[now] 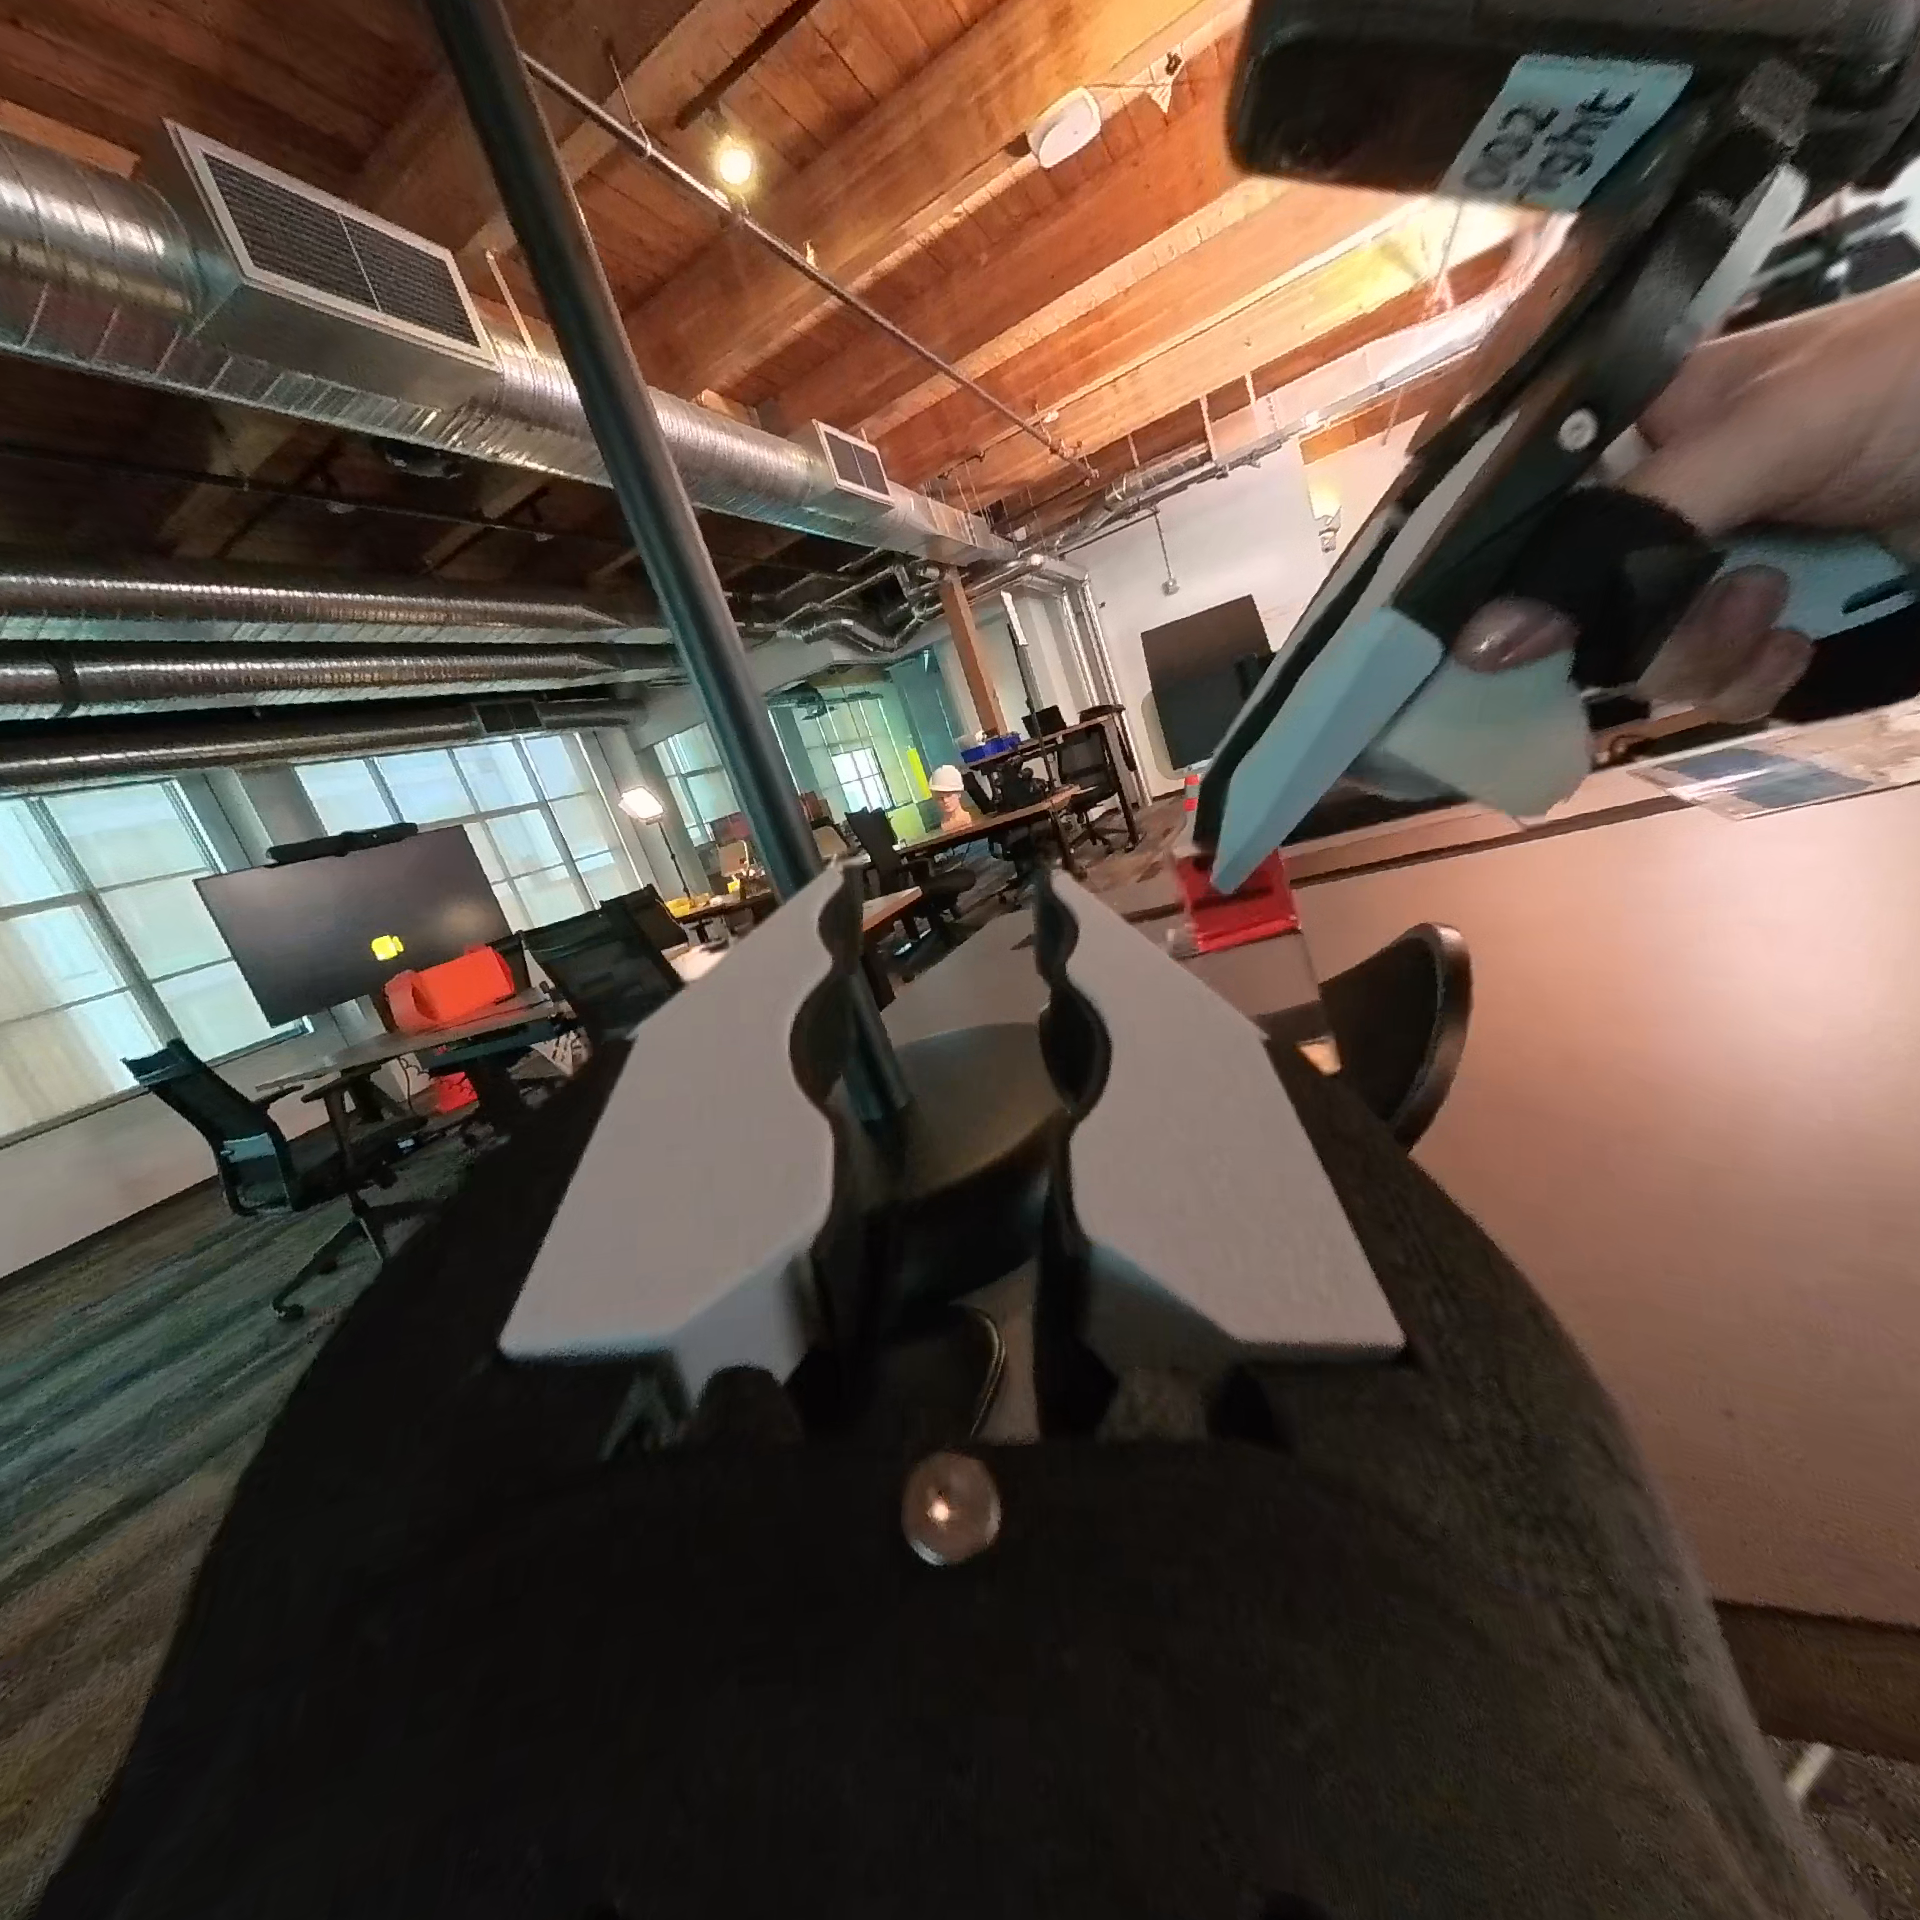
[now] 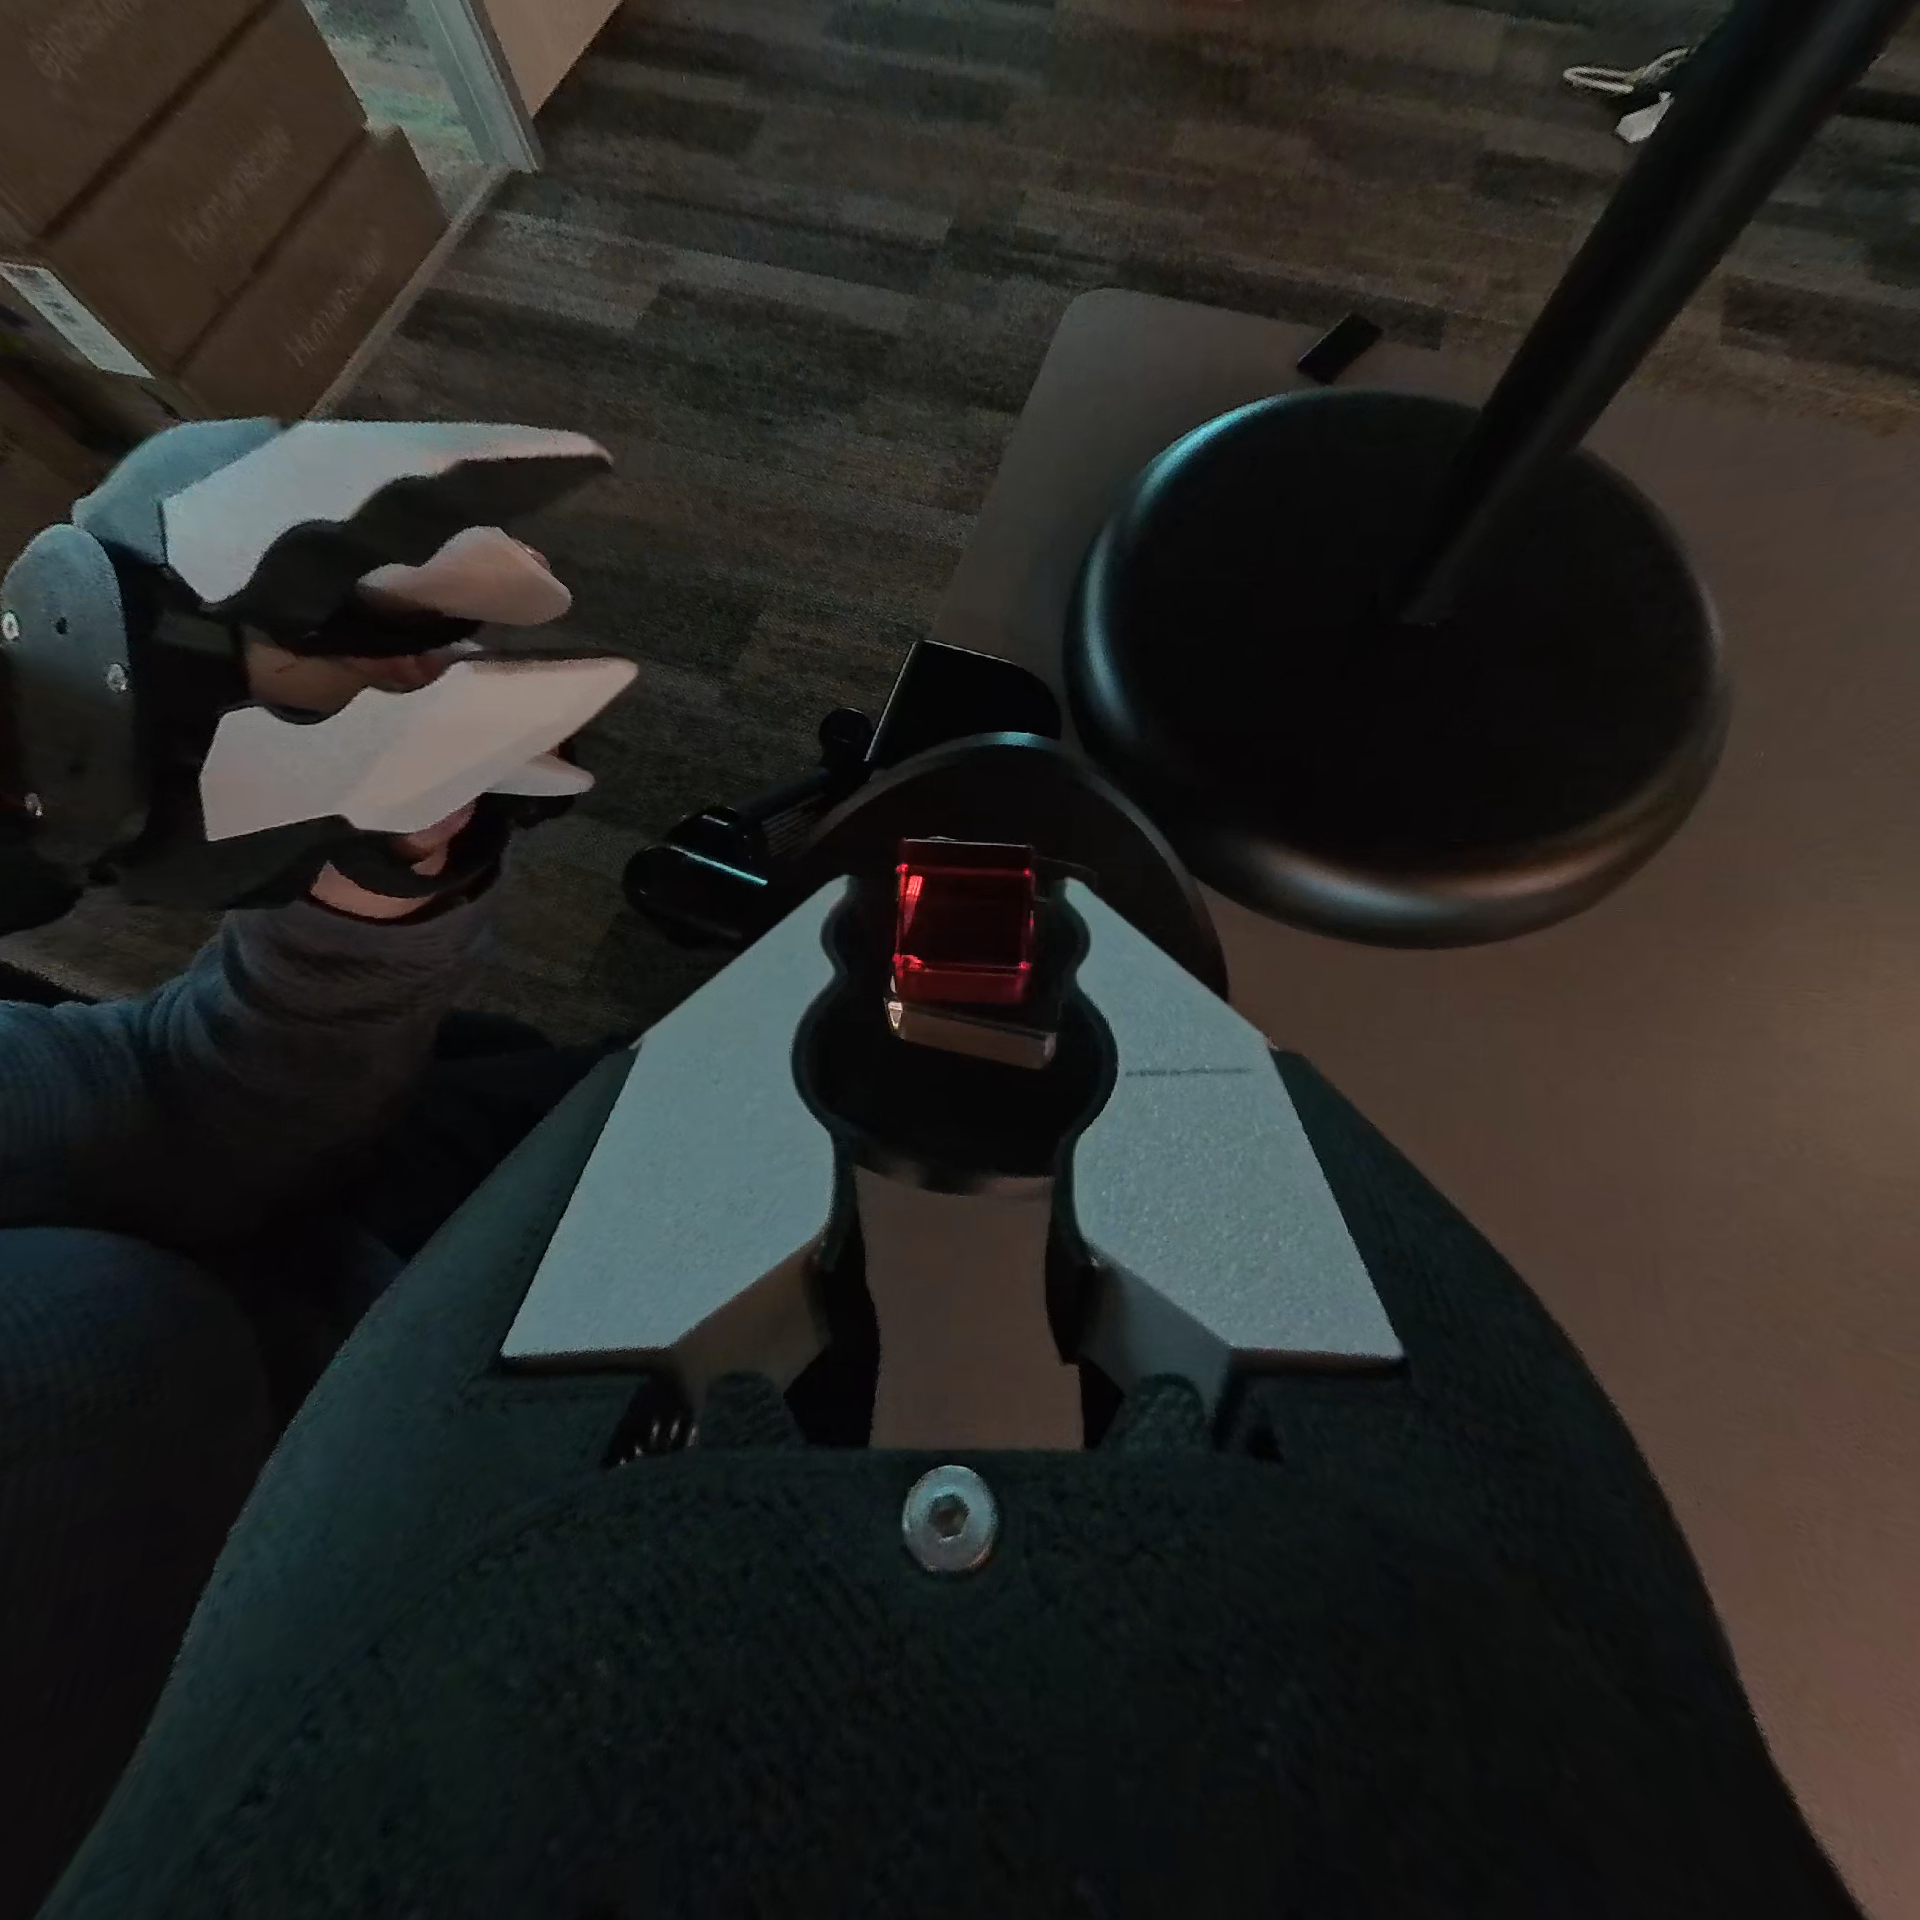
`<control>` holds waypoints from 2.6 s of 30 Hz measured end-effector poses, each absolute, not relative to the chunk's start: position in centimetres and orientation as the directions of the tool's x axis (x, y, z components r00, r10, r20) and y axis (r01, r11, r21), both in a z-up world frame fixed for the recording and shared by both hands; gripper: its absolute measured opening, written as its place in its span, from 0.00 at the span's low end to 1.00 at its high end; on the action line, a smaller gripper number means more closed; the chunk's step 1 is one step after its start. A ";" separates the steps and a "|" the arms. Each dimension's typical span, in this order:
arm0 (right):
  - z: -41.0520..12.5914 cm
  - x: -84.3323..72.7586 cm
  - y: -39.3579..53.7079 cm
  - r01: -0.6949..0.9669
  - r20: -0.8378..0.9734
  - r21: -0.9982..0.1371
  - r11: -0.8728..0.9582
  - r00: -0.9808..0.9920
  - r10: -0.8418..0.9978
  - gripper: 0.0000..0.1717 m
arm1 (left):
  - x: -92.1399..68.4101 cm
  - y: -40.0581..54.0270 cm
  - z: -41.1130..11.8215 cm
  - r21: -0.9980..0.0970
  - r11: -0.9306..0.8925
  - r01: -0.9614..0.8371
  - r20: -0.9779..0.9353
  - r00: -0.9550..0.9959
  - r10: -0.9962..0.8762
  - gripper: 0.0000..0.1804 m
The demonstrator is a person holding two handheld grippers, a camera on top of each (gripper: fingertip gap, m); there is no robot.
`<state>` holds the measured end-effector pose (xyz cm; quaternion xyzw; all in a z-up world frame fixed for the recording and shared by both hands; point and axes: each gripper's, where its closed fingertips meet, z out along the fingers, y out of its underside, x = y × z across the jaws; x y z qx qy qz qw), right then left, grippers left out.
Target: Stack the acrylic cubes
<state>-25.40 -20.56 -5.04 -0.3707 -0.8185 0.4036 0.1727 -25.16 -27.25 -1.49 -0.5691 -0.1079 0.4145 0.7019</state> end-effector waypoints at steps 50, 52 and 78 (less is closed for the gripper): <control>-5.4 -16.2 -17.3 -0.129 0.897 -0.316 0.940 0.281 0.340 0.00 | -28.1 -53.6 -7.1 -0.951 0.240 -0.197 0.104 0.524 0.846 0.22; -5.7 -16.7 -16.3 -0.103 0.903 -0.312 0.945 0.277 0.328 0.00 | -27.4 -54.9 -7.9 -0.956 0.226 -0.188 0.101 0.510 0.854 0.22; -5.3 -14.8 -18.0 -0.255 0.900 -0.329 0.909 0.208 0.384 0.00 | -20.1 -54.8 -6.9 -0.965 0.237 -0.113 0.123 0.601 0.789 0.30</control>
